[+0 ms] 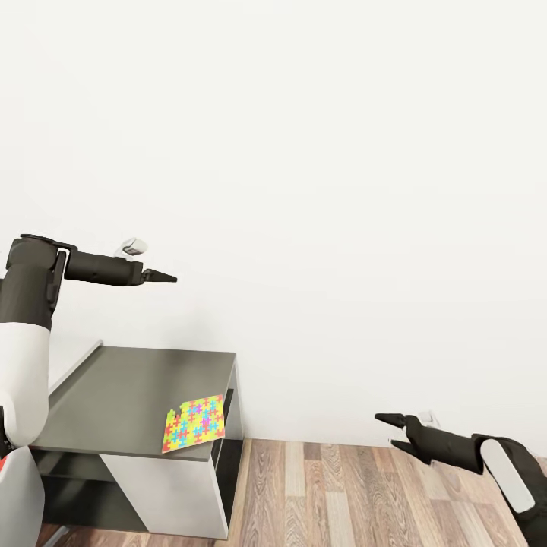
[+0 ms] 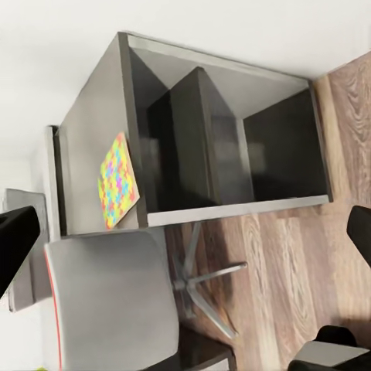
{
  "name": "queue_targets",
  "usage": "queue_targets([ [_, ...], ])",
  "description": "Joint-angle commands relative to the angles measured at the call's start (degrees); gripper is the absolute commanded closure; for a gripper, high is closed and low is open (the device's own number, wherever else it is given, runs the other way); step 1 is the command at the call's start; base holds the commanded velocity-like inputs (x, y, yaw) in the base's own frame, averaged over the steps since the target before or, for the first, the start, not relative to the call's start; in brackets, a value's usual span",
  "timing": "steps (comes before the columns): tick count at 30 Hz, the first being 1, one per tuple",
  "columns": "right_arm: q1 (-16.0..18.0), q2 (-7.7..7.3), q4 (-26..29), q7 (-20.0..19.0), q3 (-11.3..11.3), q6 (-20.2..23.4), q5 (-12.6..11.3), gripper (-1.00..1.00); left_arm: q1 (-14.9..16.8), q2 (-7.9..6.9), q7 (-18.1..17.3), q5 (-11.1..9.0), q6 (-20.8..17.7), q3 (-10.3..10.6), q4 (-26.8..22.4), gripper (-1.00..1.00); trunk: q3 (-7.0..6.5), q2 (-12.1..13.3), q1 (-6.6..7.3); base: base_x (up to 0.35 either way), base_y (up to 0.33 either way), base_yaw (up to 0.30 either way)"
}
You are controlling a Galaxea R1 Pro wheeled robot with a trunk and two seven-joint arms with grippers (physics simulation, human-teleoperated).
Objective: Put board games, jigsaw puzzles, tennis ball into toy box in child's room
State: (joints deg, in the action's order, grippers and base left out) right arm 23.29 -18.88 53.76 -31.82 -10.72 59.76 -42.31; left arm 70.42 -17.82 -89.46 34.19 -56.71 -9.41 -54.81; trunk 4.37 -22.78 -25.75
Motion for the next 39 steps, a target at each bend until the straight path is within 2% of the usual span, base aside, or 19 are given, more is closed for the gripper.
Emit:
queue_targets([
  [1, 0.7, 0.47, -0.3, -0.4, 0.2, 0.2, 0.7, -1.0, 0.1, 0.03, -0.5, 0.6, -0.6, -0.1, 0.0, -1.0, 0.14, -0.1, -0.04, 0.0, 0.0, 0.0],
  [4, 2.3, 1.77, -1.6, -0.1, 1.5, 0.2, 1.5, -1.0, 0.0, 0.03, -0.5, 0.6, -0.7, -0.1, 0.0, -1.0, 0.14, -0.1, -0.04, 0.0, 0.0, 0.0],
  [9, 6.1, 4.8, -4.9, 0.9, 4.6, 0.2, 2.7, -1.0, 0.0, -0.06, -0.5, 0.7, -0.7, -0.1, 0.0, -1.0, 0.14, -0.1, -0.04, 0.0, 0.0, 0.0],
  [10, 7.5, 6.28, -6.3, 1.4, 5.5, 0.1, 2.9, -1.0, 0.0, -0.06, -0.5, 0.7, -0.7, -0.1, 0.1, -1.0, 0.14, -0.1, -0.04, 0.0, 0.0, 0.0],
  [12, 8.8, 7.9, -7.8, 2.0, 6.1, -0.1, 3.0, -1.0, 0.0, -0.05, -0.5, 0.7, -0.7, -0.1, 0.2, -1.0, 0.14, -0.1, -0.04, 0.0, 0.0, 0.0],
  [13, 10.0, 9.69, -9.5, 2.9, 6.6, -0.2, 3.1, -1.0, 0.0, -0.01, -0.5, 0.7, -0.7, -0.1, 0.2, -1.0, 0.14, -0.1, -0.04, 0.0, 0.0, 0.0],
  [16, 12.0, 12.45, -12.1, 4.8, 7.0, -0.4, 3.4, -1.0, 0.0, 0.03, -0.5, 0.7, -0.7, -0.1, 0.2, -1.0, 0.14, -0.1, -0.04, 0.0, 0.0, 0.0],
  [17, 13.4, 14.27, -13.9, 6.7, 7.2, -0.5, 3.5, -1.0, 0.0, 0.04, -0.5, 0.7, -0.7, -0.1, 0.2, -1.0, 0.14, -0.1, -0.04, 0.0, 0.0, 0.0],
  [22, 16.3, 17.74, -19.1, 12.5, 7.4, -0.8, 3.8, -1.0, 0.0, 0.06, -0.5, 0.7, -0.9, -0.1, 0.2, -1.0, 0.14, -0.1, -0.04, 0.0, 0.0, 0.0],
  [25, 17.3, 18.58, -20.8, 14.3, 7.3, -1.6, 3.6, -1.0, 0.0, 0.08, -0.5, 0.7, -0.9, -0.2, 0.2, -1.0, 0.14, -0.1, -0.04, 0.0, 0.0, 0.0],
  [32, 17.8, 19.77, -21.7, 15.4, 7.1, -2.9, 3.0, -1.0, 0.0, 0.27, -0.5, 0.5, -1.0, -0.2, 0.2, -1.0, 0.14, -0.1, -0.04, 0.0, 0.0, 0.0],
  [39, 17.9, 22.86, -21.7, 15.4, 7.0, -3.1, 2.9, -1.0, -0.1, 0.38, -0.5, 0.4, -1.1, -0.2, 0.1, -1.0, 0.14, -0.1, -0.04, 0.0, 0.0, 0.0],
])
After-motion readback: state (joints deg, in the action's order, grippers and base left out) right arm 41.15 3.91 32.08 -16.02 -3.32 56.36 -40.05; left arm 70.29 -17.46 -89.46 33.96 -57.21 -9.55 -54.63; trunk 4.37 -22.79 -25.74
